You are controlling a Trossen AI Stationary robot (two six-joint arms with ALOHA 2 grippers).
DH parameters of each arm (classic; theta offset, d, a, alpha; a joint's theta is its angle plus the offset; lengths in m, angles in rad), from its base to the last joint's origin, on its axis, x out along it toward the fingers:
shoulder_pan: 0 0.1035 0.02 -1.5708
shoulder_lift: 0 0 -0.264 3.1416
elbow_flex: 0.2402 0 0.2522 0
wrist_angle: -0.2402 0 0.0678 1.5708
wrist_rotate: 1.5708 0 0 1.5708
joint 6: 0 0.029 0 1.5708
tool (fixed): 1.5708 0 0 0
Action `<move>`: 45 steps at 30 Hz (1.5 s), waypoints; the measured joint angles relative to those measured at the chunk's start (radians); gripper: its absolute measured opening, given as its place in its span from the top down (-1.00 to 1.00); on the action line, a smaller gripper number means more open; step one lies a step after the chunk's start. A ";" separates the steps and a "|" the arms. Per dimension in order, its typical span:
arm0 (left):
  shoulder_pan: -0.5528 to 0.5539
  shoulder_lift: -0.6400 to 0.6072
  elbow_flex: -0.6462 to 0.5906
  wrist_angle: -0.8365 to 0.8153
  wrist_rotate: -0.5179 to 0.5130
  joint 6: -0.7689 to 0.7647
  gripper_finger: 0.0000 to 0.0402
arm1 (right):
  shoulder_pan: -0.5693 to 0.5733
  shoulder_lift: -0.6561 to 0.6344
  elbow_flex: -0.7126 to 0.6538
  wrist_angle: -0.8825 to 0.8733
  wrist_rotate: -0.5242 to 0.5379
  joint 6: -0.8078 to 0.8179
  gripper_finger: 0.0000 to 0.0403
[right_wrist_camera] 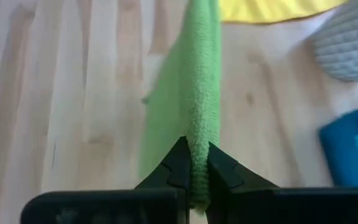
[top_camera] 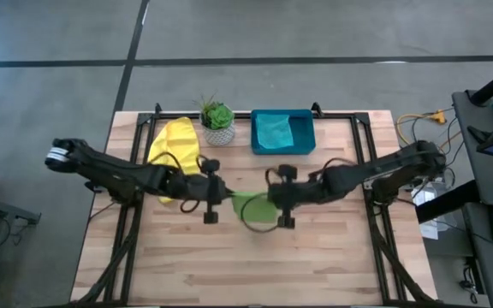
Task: Fold microfiber towels
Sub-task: Fold the green microfiber towel on top of the light blue microfiber towel into the dark blue bin
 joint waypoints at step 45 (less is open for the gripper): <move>0.781 0.659 0.835 -0.043 0.193 0.432 1.00 | -1.073 0.026 0.046 0.160 -0.323 -0.642 0.94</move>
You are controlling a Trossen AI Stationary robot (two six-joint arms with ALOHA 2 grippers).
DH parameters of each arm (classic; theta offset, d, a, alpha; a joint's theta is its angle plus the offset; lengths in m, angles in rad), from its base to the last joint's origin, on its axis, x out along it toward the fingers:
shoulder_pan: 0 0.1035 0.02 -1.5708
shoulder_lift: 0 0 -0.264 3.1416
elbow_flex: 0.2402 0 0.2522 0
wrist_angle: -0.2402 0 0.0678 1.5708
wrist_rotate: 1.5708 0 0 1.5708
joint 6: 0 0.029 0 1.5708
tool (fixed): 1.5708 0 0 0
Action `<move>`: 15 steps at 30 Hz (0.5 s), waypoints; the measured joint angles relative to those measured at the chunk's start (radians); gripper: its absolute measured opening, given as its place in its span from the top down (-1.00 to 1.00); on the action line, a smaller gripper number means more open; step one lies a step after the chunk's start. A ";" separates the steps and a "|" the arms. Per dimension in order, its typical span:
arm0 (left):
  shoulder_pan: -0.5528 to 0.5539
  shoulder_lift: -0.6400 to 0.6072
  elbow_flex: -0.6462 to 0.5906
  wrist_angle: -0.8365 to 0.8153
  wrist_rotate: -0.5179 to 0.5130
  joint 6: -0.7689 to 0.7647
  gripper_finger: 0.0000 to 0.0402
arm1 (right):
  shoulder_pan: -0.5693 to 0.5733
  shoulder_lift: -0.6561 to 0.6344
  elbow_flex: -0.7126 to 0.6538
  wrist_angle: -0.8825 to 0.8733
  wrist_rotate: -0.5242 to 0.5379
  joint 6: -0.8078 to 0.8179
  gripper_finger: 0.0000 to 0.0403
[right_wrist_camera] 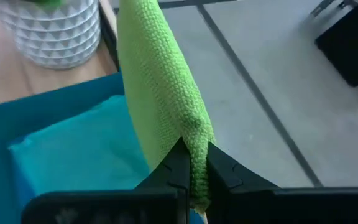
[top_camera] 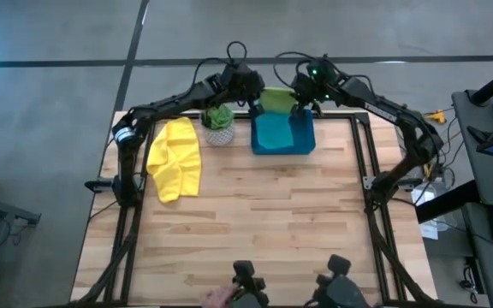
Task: Fold microfiber towels
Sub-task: Fold the green microfiber towel on top of the light blue microfiber towel into the dark blue bin
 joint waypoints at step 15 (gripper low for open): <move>-0.065 0.023 -0.138 -0.094 0.002 -0.043 1.00 | 0.018 0.146 -0.021 -0.063 -0.091 -0.007 0.94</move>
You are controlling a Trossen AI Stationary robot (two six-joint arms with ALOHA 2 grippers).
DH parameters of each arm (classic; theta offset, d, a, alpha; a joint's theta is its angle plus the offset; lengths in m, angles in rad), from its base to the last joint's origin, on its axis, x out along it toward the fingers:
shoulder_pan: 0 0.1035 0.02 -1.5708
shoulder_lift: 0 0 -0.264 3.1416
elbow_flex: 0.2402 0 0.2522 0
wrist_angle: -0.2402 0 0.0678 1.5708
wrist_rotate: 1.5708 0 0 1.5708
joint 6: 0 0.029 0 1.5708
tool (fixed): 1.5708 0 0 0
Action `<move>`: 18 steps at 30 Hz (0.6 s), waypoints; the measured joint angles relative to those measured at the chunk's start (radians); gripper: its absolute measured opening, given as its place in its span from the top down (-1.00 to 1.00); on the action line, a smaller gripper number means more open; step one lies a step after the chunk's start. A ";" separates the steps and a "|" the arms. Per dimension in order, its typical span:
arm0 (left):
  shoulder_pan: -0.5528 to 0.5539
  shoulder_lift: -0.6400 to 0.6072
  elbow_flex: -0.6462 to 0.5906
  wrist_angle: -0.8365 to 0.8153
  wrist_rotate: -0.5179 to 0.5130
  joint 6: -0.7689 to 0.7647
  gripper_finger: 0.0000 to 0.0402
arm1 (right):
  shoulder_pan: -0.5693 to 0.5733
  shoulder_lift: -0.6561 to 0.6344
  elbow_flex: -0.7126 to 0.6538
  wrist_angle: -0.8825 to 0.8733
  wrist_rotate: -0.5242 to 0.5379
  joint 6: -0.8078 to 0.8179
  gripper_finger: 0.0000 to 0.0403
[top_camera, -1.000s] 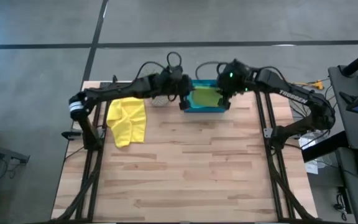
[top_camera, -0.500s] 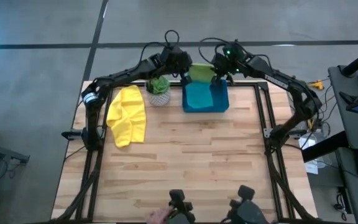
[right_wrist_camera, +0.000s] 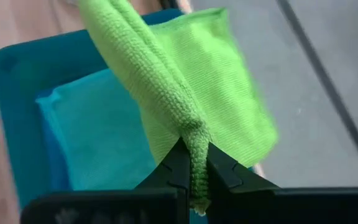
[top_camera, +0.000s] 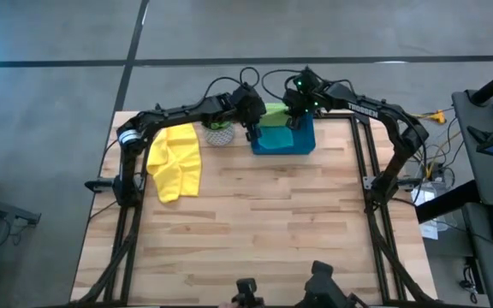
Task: Fold microfiber towels
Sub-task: Fold the green microfiber towel on top of the light blue microfiber towel into the dark blue bin
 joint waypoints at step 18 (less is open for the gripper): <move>-0.013 0.039 -0.076 0.002 0.178 -0.098 1.00 | 0.050 0.001 -0.175 0.022 -0.094 0.053 0.93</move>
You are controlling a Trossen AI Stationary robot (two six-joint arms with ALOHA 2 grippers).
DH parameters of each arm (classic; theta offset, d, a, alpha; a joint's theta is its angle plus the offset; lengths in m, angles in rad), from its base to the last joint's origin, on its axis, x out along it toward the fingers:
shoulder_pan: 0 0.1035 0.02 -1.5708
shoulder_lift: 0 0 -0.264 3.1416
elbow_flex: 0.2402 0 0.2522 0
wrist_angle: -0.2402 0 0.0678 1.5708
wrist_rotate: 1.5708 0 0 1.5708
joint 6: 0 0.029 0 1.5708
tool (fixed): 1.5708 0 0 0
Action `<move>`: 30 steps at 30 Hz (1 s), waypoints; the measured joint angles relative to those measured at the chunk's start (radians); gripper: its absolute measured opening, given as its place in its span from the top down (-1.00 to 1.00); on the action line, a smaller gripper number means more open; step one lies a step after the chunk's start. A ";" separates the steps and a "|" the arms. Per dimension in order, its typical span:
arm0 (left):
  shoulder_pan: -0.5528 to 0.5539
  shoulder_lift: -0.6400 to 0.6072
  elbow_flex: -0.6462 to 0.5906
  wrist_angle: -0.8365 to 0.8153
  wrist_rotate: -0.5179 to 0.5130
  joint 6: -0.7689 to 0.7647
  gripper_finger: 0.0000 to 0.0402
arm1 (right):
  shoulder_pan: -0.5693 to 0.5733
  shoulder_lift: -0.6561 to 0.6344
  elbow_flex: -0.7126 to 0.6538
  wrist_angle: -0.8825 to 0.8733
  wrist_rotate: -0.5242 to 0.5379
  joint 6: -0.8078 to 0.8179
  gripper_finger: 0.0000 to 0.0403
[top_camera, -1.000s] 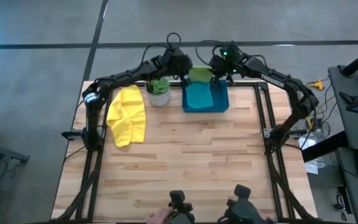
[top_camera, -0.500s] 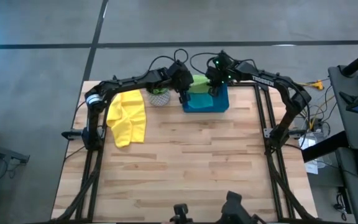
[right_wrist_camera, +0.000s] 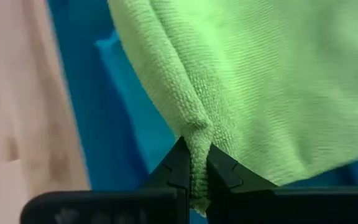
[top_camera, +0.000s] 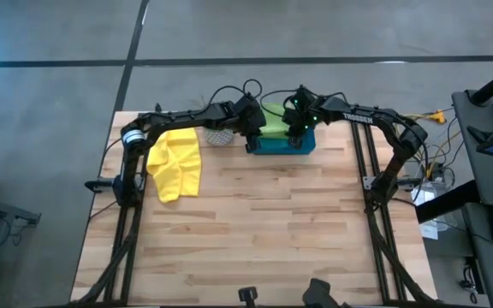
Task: Fold microfiber towels
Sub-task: Fold the green microfiber towel on top of the light blue microfiber towel into the dark blue bin
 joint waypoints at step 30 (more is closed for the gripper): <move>0.009 -0.031 -0.033 0.064 0.116 -0.046 0.28 | 0.010 -0.105 0.001 0.025 -0.105 0.038 0.11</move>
